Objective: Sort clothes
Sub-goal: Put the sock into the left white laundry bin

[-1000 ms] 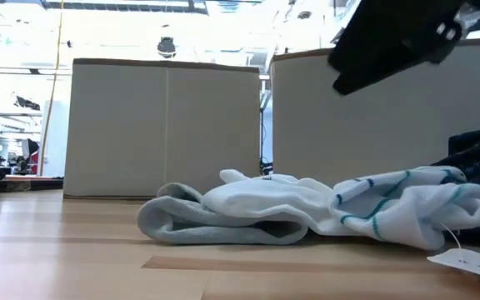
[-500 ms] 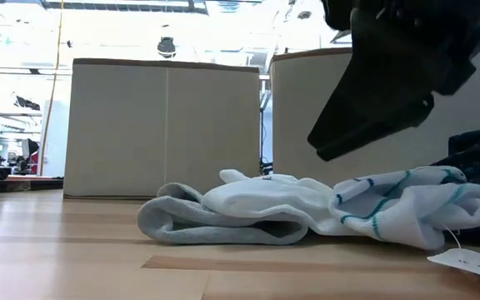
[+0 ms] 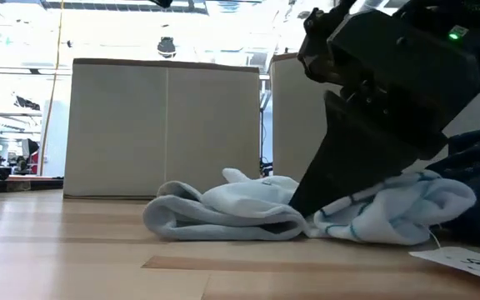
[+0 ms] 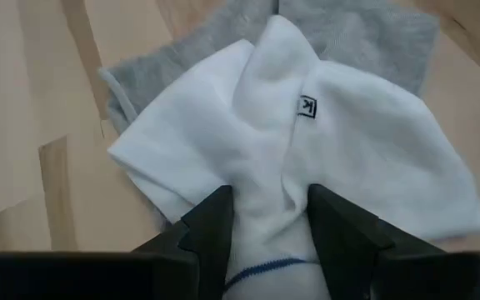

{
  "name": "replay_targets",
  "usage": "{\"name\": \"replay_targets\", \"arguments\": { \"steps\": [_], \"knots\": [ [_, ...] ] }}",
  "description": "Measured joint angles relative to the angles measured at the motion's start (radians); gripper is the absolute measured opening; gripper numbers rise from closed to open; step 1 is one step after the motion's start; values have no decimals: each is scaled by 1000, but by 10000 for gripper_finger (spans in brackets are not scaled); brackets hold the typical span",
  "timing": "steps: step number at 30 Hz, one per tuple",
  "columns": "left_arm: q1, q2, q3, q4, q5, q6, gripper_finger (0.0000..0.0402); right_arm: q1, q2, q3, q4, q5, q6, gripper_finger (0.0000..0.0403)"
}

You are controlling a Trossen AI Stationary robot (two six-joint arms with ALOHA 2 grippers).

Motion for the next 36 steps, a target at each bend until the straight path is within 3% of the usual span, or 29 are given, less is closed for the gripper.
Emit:
{"name": "replay_targets", "arguments": {
  "steps": [9,19,36],
  "knots": [
    [-1,0,0,5,0,-15,184,19,-75,0,-41,-6,-28,144],
    [-1,0,0,17,0,-14,184,-8,-80,-1,-120,-2,-29,145],
    [-1,0,0,12,0,-19,184,-22,-80,0,-96,-39,-70,145]
  ]
}}
